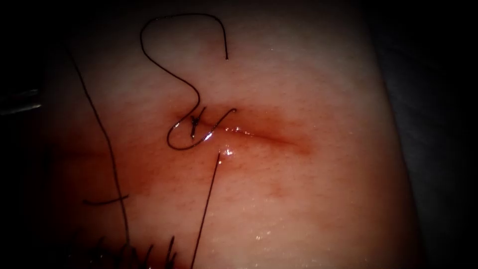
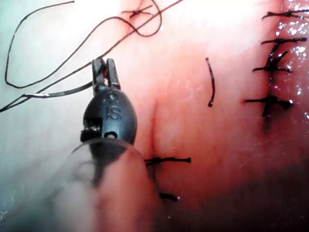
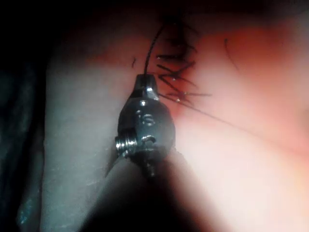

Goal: Wound Closure
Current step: With the right hand pull the suture through the tissue until a tail remains.

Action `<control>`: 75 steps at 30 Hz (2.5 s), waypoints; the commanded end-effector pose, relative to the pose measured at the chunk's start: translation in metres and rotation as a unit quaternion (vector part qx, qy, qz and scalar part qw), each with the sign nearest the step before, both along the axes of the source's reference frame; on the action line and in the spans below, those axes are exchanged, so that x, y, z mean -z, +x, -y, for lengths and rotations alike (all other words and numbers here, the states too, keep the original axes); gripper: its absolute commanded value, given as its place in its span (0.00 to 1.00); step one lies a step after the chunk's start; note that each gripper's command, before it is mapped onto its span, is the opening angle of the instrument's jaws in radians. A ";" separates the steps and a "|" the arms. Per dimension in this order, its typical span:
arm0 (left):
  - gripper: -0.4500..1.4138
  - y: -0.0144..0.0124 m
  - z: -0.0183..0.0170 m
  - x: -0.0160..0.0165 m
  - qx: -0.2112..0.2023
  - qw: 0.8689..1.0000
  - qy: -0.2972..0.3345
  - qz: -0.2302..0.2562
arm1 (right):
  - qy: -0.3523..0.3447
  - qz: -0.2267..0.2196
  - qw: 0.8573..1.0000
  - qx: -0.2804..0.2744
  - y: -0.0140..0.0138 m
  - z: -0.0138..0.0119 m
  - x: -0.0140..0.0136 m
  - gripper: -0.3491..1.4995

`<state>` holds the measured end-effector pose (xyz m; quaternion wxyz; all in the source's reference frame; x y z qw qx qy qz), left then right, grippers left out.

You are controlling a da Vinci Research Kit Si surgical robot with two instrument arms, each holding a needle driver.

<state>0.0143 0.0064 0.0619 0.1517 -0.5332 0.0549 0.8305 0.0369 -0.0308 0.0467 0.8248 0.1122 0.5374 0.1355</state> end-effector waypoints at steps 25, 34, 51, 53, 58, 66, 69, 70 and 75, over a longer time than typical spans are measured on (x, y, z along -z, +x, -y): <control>0.00 0.0042 -0.0028 -0.0027 0.037 0.999 0.001 -0.037 | -0.067 -0.064 0.996 -0.019 -0.0117 -0.0084 -0.0037 0.98; 0.00 0.0049 -0.0031 -0.0028 0.046 0.998 0.001 -0.040 | -0.049 -0.078 0.996 0.003 -0.0175 -0.0068 0.0004 0.96; 0.00 0.0019 -0.0020 -0.0025 0.035 0.999 -0.005 -0.034 | -0.152 -0.006 0.988 -0.041 -0.0119 -0.0151 -0.0105 0.96; 0.00 0.0017 -0.0019 -0.0025 0.032 0.999 -0.004 -0.035 | -0.156 -0.004 0.987 -0.037 -0.0109 -0.0153 -0.0120 0.94; 0.00 0.0009 -0.0016 -0.0026 0.024 0.999 -0.004 -0.032 | -0.168 0.006 0.985 -0.028 -0.0083 -0.0157 -0.0152 0.93; 0.00 0.0012 -0.0016 -0.0026 0.021 0.999 -0.004 -0.031 | -0.169 0.009 0.986 -0.008 -0.0049 -0.0154 -0.0182 0.90; 0.00 0.0013 -0.0016 -0.0026 0.021 0.999 -0.004 -0.031 | -0.169 0.010 0.986 -0.006 -0.0042 -0.0156 -0.0187 0.89; 0.00 0.0013 -0.0016 -0.0025 0.021 0.999 -0.004 -0.031 | -0.168 0.008 0.986 -0.004 -0.0041 -0.0157 -0.0188 0.87; 0.00 0.0018 -0.0016 -0.0023 0.019 0.999 -0.003 -0.030 | -0.165 0.003 0.986 0.008 -0.0038 -0.0159 -0.0188 0.25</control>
